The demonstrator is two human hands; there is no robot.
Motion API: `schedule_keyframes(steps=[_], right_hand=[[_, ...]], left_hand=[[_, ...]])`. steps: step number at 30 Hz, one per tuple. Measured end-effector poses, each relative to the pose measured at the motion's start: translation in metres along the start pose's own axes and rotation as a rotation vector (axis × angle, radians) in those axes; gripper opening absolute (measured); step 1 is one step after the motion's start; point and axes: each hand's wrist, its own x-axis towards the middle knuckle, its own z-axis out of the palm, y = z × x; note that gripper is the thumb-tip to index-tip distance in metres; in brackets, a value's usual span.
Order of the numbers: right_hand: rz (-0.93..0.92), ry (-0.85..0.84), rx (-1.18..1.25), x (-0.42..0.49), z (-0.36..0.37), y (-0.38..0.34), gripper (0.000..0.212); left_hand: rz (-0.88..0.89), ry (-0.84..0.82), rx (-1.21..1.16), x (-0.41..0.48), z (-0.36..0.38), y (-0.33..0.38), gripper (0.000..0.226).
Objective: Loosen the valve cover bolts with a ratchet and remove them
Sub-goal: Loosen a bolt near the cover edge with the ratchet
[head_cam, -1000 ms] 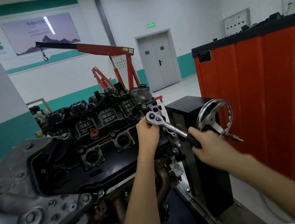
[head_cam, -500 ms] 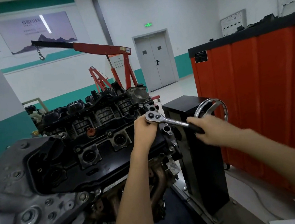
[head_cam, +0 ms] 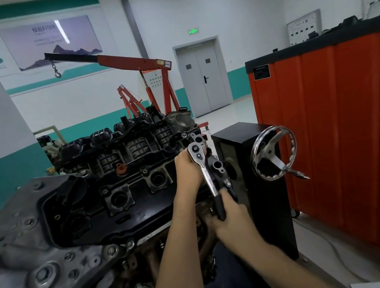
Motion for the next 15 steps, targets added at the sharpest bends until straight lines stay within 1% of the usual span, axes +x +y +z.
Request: schedule_keyframes(steps=[2, 4, 5, 7, 8, 9, 10, 11, 13, 15], right_hand=[[-0.072, -0.128, -0.178, 0.013, -0.048, 0.007, 0.024], [-0.149, -0.205, -0.445, 0.037, -0.094, 0.004, 0.027], [-0.19, -0.212, -0.592, 0.051, -0.112, 0.0, 0.025], [-0.292, -0.171, -0.864, 0.073, -0.13, -0.011, 0.021], [-0.316, -0.139, -0.935, 0.077, -0.131, -0.013, 0.021], [-0.301, -0.106, -0.93, 0.075, -0.128, -0.012, 0.02], [-0.266, -0.089, -0.855, 0.067, -0.12, -0.007, 0.019], [-0.207, -0.089, -0.714, 0.052, -0.108, -0.002, 0.02], [-0.084, -0.097, -0.35, 0.015, -0.069, 0.004, 0.023], [0.0, -0.031, -0.053, -0.006, -0.025, 0.001, 0.021]], left_hand=[[0.004, -0.044, 0.024, 0.001, -0.003, 0.001, 0.048], [0.017, -0.085, 0.058, 0.001, -0.003, 0.004, 0.034], [0.023, -0.095, 0.068, 0.001, -0.003, 0.004, 0.029], [0.027, -0.082, 0.072, 0.002, -0.003, 0.003, 0.025], [0.025, -0.066, 0.068, 0.002, -0.003, 0.002, 0.024], [0.021, -0.046, 0.058, 0.001, -0.002, 0.001, 0.022], [0.015, -0.023, 0.046, 0.0, -0.001, 0.0, 0.021], [0.013, -0.003, 0.032, -0.001, 0.001, -0.002, 0.021], [0.024, 0.025, 0.004, -0.004, 0.006, -0.004, 0.027], [0.045, 0.04, -0.003, -0.003, 0.009, -0.003, 0.032]])
